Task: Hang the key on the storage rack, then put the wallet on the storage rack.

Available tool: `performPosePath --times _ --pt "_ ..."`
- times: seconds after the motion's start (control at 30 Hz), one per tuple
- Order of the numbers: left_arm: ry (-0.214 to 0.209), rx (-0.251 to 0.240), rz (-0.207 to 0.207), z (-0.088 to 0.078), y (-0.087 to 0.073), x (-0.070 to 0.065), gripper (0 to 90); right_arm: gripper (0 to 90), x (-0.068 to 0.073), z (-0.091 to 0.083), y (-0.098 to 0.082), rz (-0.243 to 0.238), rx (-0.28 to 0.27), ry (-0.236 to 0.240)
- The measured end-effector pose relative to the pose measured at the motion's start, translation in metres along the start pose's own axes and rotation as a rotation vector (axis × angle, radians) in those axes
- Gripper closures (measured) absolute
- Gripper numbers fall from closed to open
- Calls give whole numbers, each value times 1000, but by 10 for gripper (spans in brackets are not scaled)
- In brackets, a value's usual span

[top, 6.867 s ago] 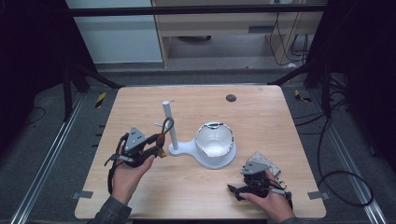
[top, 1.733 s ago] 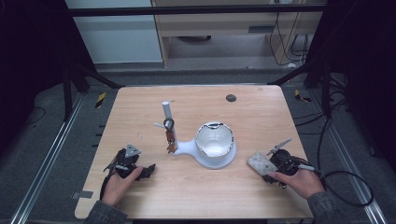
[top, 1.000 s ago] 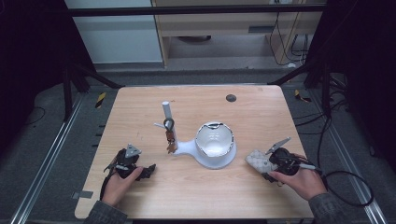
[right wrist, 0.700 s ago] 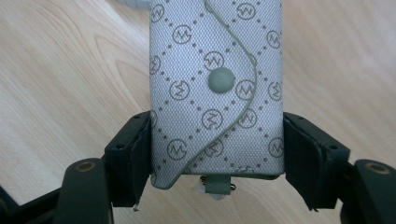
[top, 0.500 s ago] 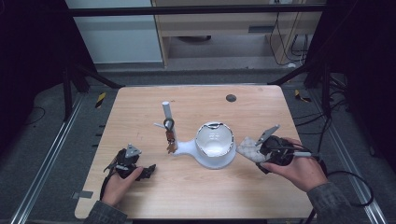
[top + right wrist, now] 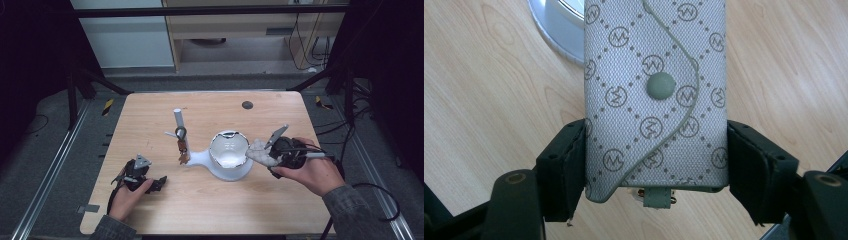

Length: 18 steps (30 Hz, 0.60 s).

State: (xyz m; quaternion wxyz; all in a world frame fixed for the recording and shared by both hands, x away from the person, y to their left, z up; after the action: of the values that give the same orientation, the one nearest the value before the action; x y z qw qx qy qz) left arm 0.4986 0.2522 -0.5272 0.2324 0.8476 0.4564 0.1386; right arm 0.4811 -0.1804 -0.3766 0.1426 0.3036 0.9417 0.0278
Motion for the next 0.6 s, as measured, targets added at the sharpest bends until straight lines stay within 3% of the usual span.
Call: performPosePath --times 0.6 --pt "0 -6 0 0 0 0 36 304 4 -9 24 -65 30 -12"
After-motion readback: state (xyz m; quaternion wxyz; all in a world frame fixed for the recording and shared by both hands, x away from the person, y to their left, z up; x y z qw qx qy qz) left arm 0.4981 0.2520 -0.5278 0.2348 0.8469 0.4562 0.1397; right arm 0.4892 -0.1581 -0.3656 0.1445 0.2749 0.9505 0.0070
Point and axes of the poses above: each handheld gripper's, and its own axes: z roughly forward along the jaws, y roughly out of its top, x roughly to its left, the point moved 3 cm from there along z, roughly forward along the jaws, and after that the axes turned 13 degrees about x, right-handed, at the moved point
